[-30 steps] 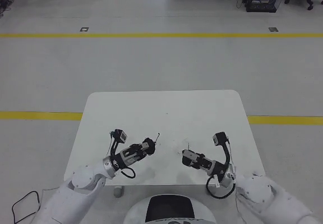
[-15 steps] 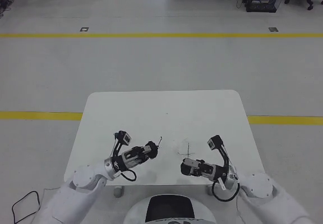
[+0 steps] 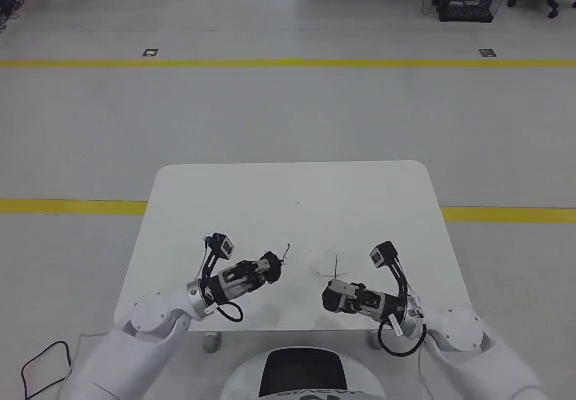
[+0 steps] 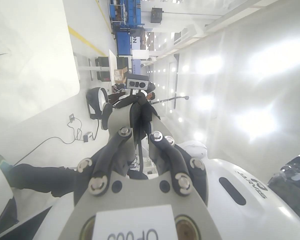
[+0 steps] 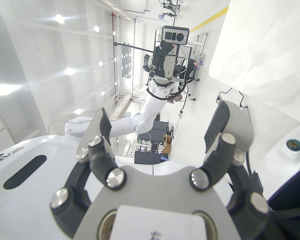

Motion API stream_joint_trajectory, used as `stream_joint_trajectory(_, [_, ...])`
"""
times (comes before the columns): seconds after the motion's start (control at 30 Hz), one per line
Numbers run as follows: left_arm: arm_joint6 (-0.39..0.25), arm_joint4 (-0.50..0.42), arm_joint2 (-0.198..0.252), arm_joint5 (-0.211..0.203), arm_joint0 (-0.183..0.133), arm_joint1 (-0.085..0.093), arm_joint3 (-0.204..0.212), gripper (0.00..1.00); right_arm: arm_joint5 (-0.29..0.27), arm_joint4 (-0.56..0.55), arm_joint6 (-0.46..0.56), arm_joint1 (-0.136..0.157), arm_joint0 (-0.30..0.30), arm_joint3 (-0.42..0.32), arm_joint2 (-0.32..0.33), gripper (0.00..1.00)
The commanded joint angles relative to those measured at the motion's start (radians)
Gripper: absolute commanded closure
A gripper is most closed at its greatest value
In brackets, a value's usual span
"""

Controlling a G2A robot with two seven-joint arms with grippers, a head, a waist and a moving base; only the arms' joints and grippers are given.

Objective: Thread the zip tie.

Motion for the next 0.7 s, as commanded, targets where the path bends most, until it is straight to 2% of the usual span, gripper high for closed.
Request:
stream_joint_trajectory(0.0, [-0.064,-0.072,0.018,0.008,-0.010,-0.003,0.006,1.00,0.006,0.028,0.021,-0.002,0.012,0.017,-0.006,0.00])
stream_joint_trajectory(0.07, [-0.139,-0.147,0.045,0.019,-0.027,-0.009,0.023,1.00,0.000,0.120,0.098,-0.004,0.034,0.049,-0.010,0.00])
stream_joint_trajectory(0.27, [-0.289,-0.339,0.109,0.056,-0.082,-0.030,0.108,1.00,0.000,0.343,0.297,-0.013,0.091,0.155,-0.010,0.00])
stream_joint_trajectory(0.3, [-0.314,-0.355,0.122,0.061,-0.096,-0.034,0.129,1.00,0.001,0.387,0.359,-0.015,0.104,0.175,-0.021,0.00])
stream_joint_trajectory(0.37, [-0.301,-0.307,0.126,0.038,-0.114,-0.035,0.152,1.00,0.000,0.410,0.389,-0.017,0.116,0.197,-0.023,0.00])
stream_joint_trajectory(0.57, [-0.301,-0.307,0.126,0.038,-0.114,-0.035,0.152,1.00,0.000,0.410,0.389,-0.017,0.116,0.197,-0.023,0.00])
stream_joint_trajectory(0.67, [-0.264,-0.302,0.147,0.044,-0.110,-0.040,0.134,1.00,0.000,0.410,0.389,-0.017,0.116,0.197,-0.023,0.00])
